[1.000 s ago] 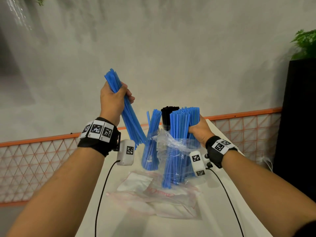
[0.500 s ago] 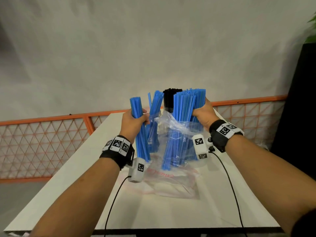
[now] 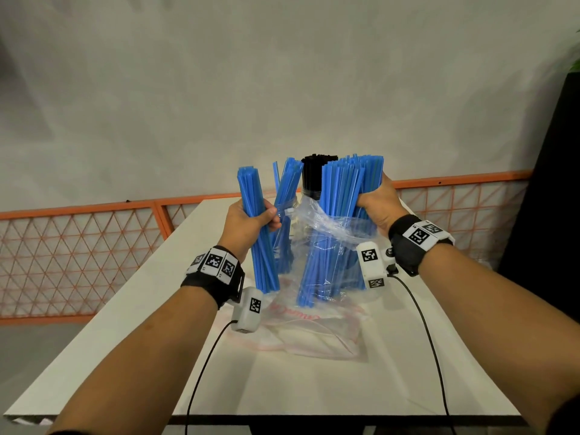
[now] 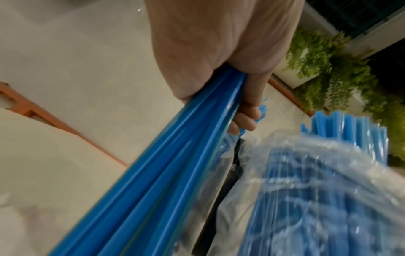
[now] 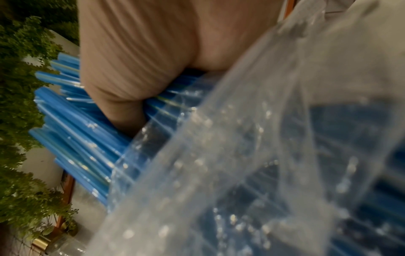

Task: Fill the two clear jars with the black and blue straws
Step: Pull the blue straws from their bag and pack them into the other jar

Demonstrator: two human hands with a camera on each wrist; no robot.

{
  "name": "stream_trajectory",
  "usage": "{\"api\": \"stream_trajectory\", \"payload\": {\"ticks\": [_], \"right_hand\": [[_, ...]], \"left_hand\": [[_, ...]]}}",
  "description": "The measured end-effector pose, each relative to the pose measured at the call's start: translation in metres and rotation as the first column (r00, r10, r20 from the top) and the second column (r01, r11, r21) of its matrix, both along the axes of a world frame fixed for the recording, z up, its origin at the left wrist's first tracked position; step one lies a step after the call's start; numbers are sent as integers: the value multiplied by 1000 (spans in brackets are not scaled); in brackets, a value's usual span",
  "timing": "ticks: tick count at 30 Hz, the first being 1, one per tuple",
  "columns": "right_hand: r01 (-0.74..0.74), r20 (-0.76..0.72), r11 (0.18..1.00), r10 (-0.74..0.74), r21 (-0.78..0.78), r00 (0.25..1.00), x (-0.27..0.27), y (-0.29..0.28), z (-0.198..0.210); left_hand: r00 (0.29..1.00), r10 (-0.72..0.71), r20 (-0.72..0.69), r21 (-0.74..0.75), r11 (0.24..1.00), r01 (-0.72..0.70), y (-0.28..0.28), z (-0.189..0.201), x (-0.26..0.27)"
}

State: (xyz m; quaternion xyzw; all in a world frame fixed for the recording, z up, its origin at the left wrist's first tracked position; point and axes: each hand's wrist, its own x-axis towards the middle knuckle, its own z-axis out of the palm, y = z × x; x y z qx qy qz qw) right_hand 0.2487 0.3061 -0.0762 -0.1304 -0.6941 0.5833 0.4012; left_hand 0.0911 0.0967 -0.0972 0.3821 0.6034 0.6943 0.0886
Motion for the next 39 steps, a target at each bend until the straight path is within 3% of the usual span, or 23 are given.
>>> {"api": "stream_trajectory", "payload": {"ticks": [6,23,27,30,33,35,39], "right_hand": [[1,-3,1000,-1,11,1000,-1,1,-1],[-28,-28,1000,28,11,999,3,-1,-1],[-28,-32,999,29,15,999,3,1,-1],[-30,-26,999,30,18,999,2,2,-2],[-35,-27,999,35,9,999,1,2,-2],[-35,-30,999,36,9,999,1,2,-2],[-35,-35,999,36,10,999,1,2,-2]], "left_hand": [[1000,-23,-20,-35,999,22,2,-12,-7],[989,126,77,-65,990,-121,17,-33,-7],[989,144,-44,-35,989,-145,10,7,-9],[957,246,-154,149,963,-223,1,73,-18],[960,225,-165,322,933,-164,2,122,-27],[968,190,-162,334,934,-127,11,131,-32],[973,178,-148,216,966,-144,39,114,-41]]}}
